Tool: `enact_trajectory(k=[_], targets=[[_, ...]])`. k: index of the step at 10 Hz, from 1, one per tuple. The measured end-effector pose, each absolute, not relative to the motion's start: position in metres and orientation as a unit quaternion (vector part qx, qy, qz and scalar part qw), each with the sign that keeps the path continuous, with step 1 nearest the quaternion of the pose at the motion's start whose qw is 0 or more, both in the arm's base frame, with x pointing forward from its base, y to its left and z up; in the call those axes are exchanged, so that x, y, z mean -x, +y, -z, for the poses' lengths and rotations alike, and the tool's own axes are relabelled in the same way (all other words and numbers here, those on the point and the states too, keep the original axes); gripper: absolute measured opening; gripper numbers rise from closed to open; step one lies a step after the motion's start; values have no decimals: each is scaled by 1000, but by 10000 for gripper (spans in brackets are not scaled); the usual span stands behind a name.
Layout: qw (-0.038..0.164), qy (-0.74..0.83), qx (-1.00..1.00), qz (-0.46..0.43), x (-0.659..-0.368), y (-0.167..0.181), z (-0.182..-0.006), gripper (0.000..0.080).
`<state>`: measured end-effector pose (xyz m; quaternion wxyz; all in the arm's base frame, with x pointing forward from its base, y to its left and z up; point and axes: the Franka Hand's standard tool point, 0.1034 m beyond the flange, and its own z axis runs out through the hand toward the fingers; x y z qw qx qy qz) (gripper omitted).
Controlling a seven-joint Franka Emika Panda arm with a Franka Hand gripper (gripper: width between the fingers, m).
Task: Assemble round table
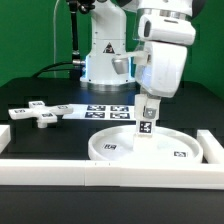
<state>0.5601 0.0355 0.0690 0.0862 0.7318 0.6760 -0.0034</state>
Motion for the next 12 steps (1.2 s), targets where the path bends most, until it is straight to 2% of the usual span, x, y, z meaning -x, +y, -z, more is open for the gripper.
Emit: enact_trajectory(k=[3, 8, 12], targets=[[76, 565, -822, -2, -558, 34, -69, 409], [72, 449, -891, -13, -558, 36, -69, 409], [46, 241, -969, -30, -558, 37, -68, 409]])
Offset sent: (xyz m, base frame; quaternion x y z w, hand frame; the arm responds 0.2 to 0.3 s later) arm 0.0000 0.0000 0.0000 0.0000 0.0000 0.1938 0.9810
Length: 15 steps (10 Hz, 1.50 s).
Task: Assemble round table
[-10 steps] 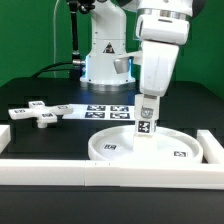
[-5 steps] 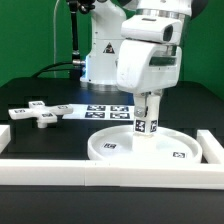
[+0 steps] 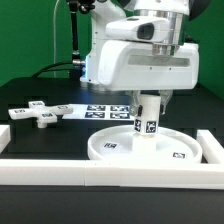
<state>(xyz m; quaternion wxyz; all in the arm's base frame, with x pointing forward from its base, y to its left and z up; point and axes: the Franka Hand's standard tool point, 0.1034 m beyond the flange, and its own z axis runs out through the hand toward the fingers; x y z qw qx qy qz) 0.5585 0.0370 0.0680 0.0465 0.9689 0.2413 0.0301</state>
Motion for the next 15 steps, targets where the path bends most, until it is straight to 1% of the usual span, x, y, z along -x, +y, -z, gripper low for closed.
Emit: enact_trajectory(k=[4, 6, 10, 13, 15], targets=[[21, 16, -999, -39, -558, 42, -67, 409], [17, -79, -996, -43, -558, 42, -67, 409], [2, -193, -980, -42, -558, 42, -67, 409], [-27, -356, -933, -43, -557, 41, -66, 409], [-53, -483, -873, -32, -556, 39, -65, 409]])
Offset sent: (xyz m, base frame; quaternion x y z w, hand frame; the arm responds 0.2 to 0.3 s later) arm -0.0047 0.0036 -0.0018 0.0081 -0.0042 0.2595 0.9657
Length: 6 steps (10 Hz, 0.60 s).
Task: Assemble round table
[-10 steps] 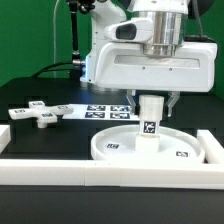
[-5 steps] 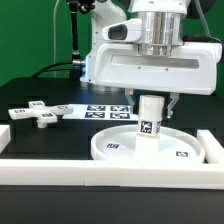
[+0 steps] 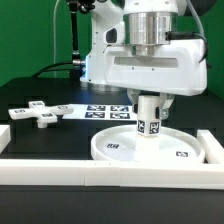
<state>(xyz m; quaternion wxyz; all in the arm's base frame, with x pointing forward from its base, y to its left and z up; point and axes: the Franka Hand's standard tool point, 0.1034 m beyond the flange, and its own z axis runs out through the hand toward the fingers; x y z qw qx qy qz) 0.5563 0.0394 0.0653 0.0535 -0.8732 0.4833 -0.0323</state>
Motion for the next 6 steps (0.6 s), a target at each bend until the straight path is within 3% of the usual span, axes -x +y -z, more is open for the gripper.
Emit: enact_trajectory(k=[1, 6], targets=[[69, 561, 825, 22, -556, 39, -65, 409], [86, 669, 738, 6, -557, 41, -65, 409]])
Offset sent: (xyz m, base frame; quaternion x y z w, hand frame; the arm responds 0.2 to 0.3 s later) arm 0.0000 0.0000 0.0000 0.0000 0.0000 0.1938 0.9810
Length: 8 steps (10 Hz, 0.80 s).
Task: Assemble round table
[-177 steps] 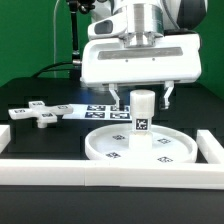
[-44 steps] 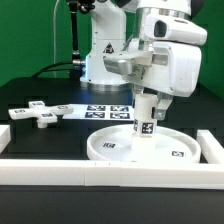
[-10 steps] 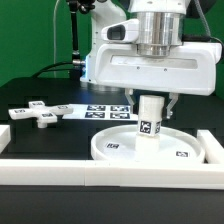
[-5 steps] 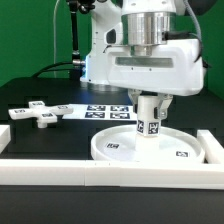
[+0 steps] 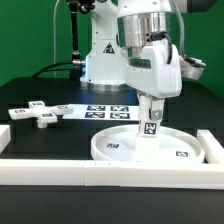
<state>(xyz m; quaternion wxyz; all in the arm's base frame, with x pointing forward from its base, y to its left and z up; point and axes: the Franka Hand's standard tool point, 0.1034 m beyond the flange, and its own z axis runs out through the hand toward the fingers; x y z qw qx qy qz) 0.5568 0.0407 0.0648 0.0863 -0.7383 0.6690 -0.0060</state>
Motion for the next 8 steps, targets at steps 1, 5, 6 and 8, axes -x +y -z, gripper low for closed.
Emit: enact_trajectory(k=[1, 5, 6, 8], targets=[[100, 713, 694, 0, -557, 37, -65, 409], [126, 857, 499, -30, -554, 37, -62, 409], [132, 886, 442, -35, -554, 37, -62, 409], [134, 918, 371, -45, -554, 38, -62, 409]])
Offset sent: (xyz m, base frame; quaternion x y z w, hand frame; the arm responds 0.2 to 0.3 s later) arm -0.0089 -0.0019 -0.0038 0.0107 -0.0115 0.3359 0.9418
